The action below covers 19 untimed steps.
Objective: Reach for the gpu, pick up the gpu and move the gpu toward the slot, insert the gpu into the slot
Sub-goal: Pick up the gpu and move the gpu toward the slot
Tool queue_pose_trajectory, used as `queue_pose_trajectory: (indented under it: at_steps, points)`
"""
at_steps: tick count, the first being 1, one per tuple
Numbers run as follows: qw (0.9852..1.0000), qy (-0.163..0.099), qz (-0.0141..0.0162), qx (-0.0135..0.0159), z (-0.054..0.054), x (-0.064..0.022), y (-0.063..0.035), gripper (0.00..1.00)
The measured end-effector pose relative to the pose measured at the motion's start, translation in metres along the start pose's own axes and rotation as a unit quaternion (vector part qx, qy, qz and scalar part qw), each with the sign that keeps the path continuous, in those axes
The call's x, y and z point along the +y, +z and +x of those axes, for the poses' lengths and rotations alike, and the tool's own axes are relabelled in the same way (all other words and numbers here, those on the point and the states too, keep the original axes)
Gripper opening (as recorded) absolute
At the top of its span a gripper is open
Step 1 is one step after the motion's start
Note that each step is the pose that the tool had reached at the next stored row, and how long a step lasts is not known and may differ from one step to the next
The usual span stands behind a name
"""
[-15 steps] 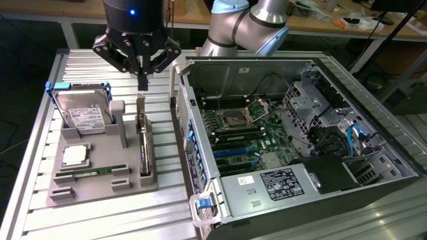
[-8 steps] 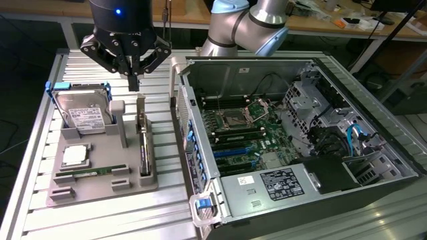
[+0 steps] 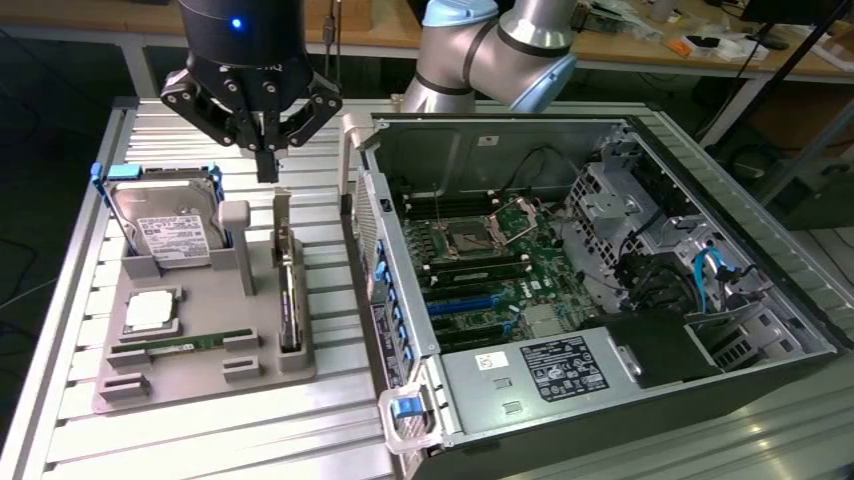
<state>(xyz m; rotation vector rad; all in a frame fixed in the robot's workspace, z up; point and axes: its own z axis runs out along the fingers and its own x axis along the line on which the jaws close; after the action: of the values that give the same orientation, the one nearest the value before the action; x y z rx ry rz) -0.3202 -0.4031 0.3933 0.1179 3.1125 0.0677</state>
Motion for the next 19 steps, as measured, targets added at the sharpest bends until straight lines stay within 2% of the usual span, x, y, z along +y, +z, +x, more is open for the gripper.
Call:
queue_pose_trajectory:
  at_steps: [6,9,11,12,13,14,19]
  points:
    - [1.0000,0.000,0.0000,0.0000,0.0000,0.0000,0.0000,0.11]
    - [1.0000,0.000,0.0000,0.0000,0.0000,0.0000,0.0000,0.30]
    - [1.0000,0.000,0.0003,0.0000,0.0000,0.0000,0.0000,0.30]
    - [1.0000,0.000,0.0006,0.0000,0.0000,-0.0001,0.0000,0.36]
    - [1.0000,-0.003,0.0013,0.0002,0.0000,-0.0001,0.0002,0.36]
    - [0.9999,-0.010,0.0025,0.0008,0.0000,0.0000,0.0004,0.42]
    - [0.9990,-0.045,0.0073,0.0048,0.0001,-0.0002,0.0034,0.42]
